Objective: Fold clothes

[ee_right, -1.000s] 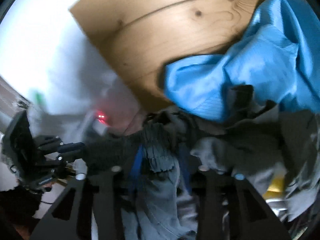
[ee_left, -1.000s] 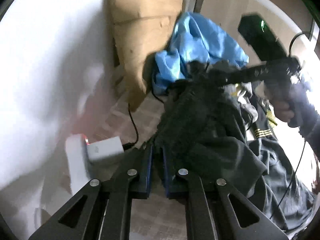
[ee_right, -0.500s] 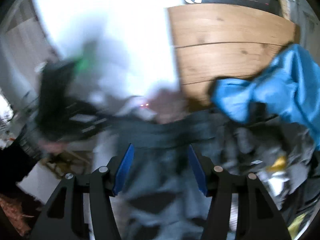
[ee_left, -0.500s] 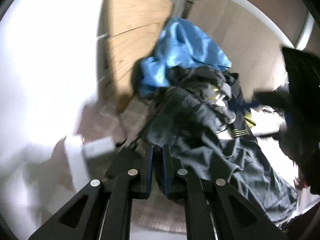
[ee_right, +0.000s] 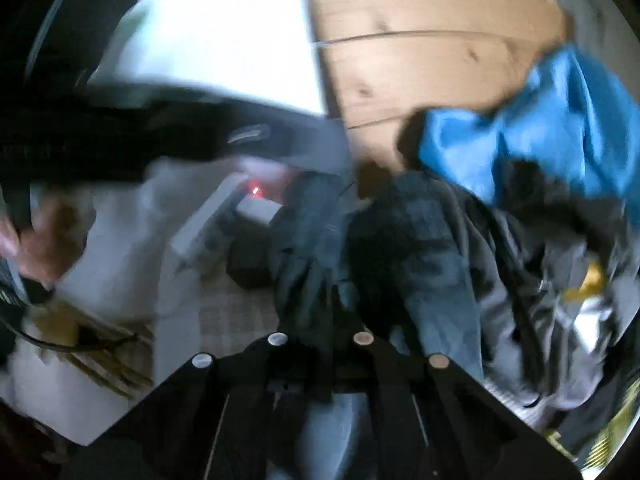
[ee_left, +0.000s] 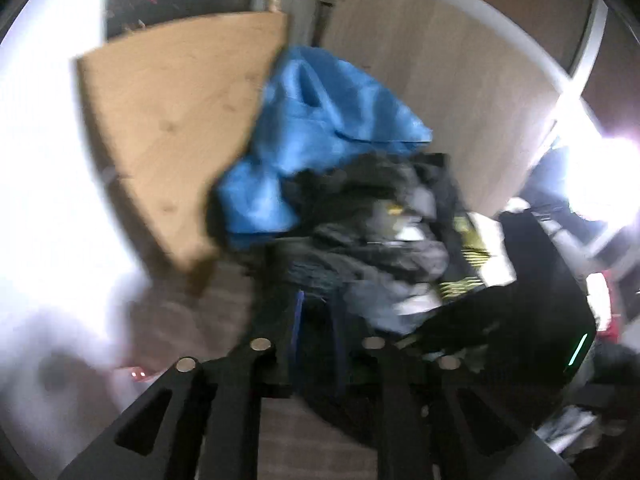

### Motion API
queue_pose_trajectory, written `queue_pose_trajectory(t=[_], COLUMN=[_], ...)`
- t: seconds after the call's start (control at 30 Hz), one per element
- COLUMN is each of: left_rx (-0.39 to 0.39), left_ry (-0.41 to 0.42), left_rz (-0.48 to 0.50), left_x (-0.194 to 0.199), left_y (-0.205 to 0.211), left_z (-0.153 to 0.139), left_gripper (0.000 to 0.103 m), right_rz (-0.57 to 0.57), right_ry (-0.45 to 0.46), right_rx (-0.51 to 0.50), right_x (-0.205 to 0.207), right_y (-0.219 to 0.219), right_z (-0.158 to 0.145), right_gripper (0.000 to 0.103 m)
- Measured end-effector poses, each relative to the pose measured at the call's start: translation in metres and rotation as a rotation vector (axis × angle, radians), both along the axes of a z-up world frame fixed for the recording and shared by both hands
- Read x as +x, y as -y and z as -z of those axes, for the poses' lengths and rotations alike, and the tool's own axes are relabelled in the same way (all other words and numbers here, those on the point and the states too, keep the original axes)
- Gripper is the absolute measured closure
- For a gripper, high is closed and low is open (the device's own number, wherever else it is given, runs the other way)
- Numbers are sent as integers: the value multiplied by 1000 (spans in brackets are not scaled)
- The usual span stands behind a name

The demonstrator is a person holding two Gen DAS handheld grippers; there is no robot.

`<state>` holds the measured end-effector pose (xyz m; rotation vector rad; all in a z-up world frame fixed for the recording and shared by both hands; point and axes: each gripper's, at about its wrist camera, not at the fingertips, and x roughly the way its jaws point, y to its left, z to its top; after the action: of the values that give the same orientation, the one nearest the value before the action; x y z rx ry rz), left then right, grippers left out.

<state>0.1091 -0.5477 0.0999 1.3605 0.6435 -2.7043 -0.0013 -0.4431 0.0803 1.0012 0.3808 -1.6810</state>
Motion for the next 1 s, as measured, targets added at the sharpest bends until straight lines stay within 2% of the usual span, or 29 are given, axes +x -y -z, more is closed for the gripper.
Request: queue_pose_trajectory(t=[0.03, 0.27, 0.33, 0.43, 0.53, 0.67, 0.73, 0.8, 0.87, 1.0], left_rx=[5, 42, 49, 43, 63, 75, 85, 79, 79, 46], left_ry=[14, 109, 136, 163, 172, 117, 78, 45, 18, -45], left_rz=[-13, -106, -130, -155, -197, -227, -233, -245, -244, -256], left_x=[3, 21, 24, 12, 2, -6, -7, -2, 7, 46], left_y=[1, 7, 8, 5, 10, 13, 15, 15, 15, 15], left_z=[7, 56, 70, 84, 96, 99, 99, 94, 85, 48], left_gripper=[77, 79, 75, 69, 69, 73, 86, 92, 94, 95], right_rz=[24, 140, 168, 205, 225, 240, 248, 254, 252, 229], right_ry=[-10, -89, -102, -117, -105, -105, -105, -103, -98, -96], right_rx=[-18, -145, -169, -197, -206, -198, -196, -197, -203, -217], right_x=[-6, -27, -34, -44, -46, -45, -45, -46, -45, -35], right_y=[-7, -46, -53, -63, -72, -81, -84, -87, -88, -89], right_z=[-6, -64, -78, -93, -98, -98, -98, -97, -100, -106], right_gripper=[99, 99, 99, 99, 99, 99, 99, 99, 99, 99])
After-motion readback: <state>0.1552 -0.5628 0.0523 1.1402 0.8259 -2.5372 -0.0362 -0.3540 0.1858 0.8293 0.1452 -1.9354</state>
